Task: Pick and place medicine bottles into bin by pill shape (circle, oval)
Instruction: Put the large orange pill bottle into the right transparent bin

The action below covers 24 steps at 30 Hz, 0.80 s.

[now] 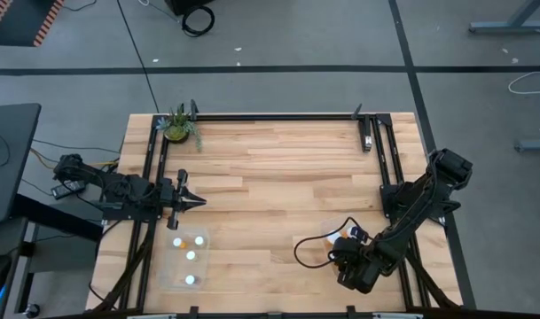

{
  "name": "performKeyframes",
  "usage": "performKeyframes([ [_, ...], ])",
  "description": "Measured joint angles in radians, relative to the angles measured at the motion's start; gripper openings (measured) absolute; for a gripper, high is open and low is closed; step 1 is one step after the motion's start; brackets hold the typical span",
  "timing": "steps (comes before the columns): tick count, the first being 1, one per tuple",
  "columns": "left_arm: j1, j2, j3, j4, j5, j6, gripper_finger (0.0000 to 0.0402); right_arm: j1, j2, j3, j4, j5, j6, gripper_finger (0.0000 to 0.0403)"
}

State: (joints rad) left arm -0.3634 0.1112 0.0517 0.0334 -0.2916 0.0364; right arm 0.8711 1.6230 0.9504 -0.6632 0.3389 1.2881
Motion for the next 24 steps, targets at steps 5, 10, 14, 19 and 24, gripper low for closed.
performKeyframes([
  [5, 0.0, 0.0, 0.0, 0.0, 0.0, 0.0, 0.003, 0.0, 0.0, 0.0, -0.001, 0.0, 0.001, 0.022],
  [10, 0.0, 0.0, 0.0, 0.0, 0.0, 0.0, 0.003, 0.0, 0.0, 0.0, -0.001, 0.0, 0.002, 0.0221],
  [14, 0.0, 0.0, 0.0, 0.0, 0.0, 0.0, 0.0037, 0.0, 0.0, 0.0, -0.001, 0.001, 0.007, 0.0221],
  [19, 0.0, 0.0, 0.0, 0.0, 0.0, 0.0, 0.0036, 0.0, 0.0, 0.0, -0.001, 0.0, 0.01, 0.0222],
  [24, 0.0, 0.0, 0.0, 0.0, 0.0, 0.0, 0.0028, 0.0, 0.0, 0.0, -0.001, 0.0, 0.01, 0.0222],
])
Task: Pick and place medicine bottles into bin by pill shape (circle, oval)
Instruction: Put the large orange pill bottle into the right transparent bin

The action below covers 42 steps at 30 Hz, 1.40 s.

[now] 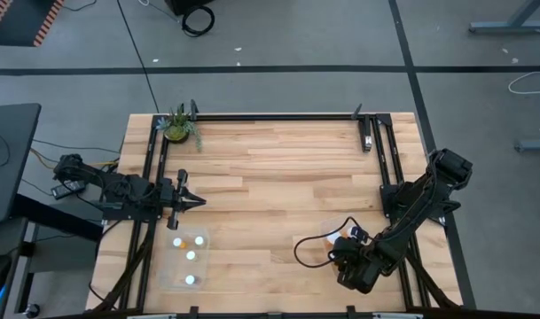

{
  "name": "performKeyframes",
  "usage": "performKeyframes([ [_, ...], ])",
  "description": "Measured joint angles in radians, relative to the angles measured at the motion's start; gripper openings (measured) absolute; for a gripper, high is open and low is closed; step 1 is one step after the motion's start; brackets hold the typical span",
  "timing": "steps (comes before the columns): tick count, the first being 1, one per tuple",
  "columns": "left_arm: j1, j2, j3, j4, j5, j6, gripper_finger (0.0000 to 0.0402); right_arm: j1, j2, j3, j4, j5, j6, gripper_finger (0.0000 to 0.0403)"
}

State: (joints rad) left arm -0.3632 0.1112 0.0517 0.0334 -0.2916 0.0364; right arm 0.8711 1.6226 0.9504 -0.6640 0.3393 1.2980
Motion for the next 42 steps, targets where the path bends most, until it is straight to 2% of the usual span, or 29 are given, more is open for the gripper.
performKeyframes([
  [25, 0.0, 0.0, 0.0, 0.0, 0.0, 0.0, 0.0035, 0.0, 0.0, 0.0, 0.0, -0.012, 0.0, 0.0223],
  [35, 0.0, 0.0, 0.0, 0.0, 0.0, 0.0, 0.003, 0.0, 0.0, 0.0, -0.011, -0.012, 0.0, 0.0276],
  [42, 0.0, 0.0, 0.0, 0.0, 0.0, 0.0, 0.0025, -0.02, 0.0, 0.0, -0.015, -0.077, 0.004, 0.0282],
])
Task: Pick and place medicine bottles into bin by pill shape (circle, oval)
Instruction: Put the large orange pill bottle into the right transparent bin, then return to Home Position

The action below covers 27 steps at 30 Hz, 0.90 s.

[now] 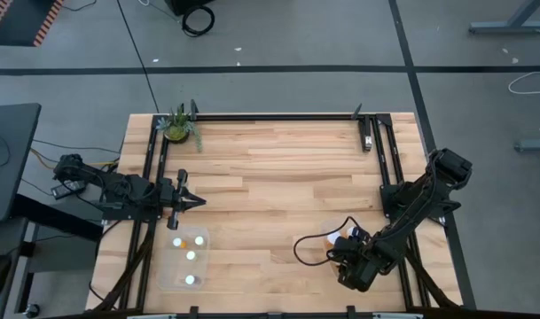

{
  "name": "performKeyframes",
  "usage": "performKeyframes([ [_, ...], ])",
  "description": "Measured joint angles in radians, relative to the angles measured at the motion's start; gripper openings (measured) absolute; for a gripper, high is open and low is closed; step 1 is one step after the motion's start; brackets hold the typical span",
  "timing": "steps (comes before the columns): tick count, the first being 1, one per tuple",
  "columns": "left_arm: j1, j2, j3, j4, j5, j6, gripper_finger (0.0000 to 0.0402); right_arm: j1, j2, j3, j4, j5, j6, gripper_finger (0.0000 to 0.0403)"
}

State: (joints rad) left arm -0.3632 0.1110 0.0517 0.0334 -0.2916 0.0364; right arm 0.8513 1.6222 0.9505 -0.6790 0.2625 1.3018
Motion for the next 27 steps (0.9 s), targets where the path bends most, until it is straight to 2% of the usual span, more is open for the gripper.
performKeyframes([
  [6, 0.0, 0.0, 0.0, 0.0, 0.0, 0.0, 0.0034, -0.037, 0.0, 0.02, -0.031, -0.064, -0.004, 0.0282],
  [19, 0.0, 0.0, 0.0, 0.0, 0.0, 0.0, 0.0026, -0.039, 0.0, 0.135, -0.197, -0.059, 0.006, 0.0282],
  [27, 0.0, 0.0, 0.0, 0.0, 0.0, 0.0, 0.0036, -0.041, 0.0, 0.202, -0.301, -0.072, -0.012, 0.0282],
])
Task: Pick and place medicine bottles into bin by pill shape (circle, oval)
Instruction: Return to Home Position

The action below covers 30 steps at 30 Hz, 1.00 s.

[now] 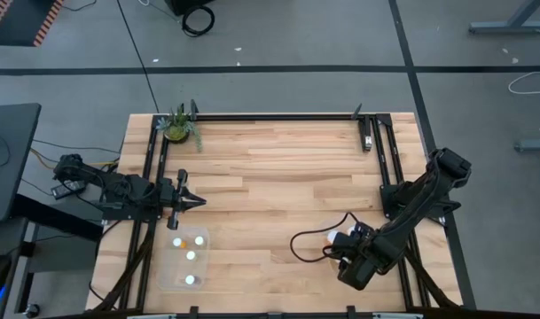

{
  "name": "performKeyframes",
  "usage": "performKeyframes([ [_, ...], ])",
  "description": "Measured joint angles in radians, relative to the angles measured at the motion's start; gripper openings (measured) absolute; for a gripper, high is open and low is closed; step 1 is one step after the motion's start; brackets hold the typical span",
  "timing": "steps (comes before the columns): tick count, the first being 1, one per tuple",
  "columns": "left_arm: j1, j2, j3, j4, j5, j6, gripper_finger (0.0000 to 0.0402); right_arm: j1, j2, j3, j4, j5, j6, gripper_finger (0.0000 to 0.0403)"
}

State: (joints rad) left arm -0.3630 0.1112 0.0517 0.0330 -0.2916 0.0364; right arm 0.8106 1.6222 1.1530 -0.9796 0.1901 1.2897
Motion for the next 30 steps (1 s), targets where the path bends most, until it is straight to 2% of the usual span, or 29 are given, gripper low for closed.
performKeyframes([
  [5, 0.0, 0.0, 0.0, 0.0, 0.0, 0.0, 0.003, -0.009, -0.002, 0.07, -0.087, 0.077, -0.08, 0.0279],
  [11, 0.0, 0.0, 0.0, 0.0, 0.0, 0.0, 0.0023, -0.081, -0.092, 0.025, -0.034, 0.152, -0.267, 0.0241],
  [20, 0.0, 0.0, 0.0, 0.0, 0.0, 0.0, 0.0034, -0.245, -0.399, -0.231, 0.311, 0.193, -0.641, 0.0186],
  [30, 0.0, 0.0, 0.0, 0.0, 0.0, 0.0, 0.0028, -0.377, -0.77, -0.581, 0.708, 0.223, -0.985, 0.0163],
])
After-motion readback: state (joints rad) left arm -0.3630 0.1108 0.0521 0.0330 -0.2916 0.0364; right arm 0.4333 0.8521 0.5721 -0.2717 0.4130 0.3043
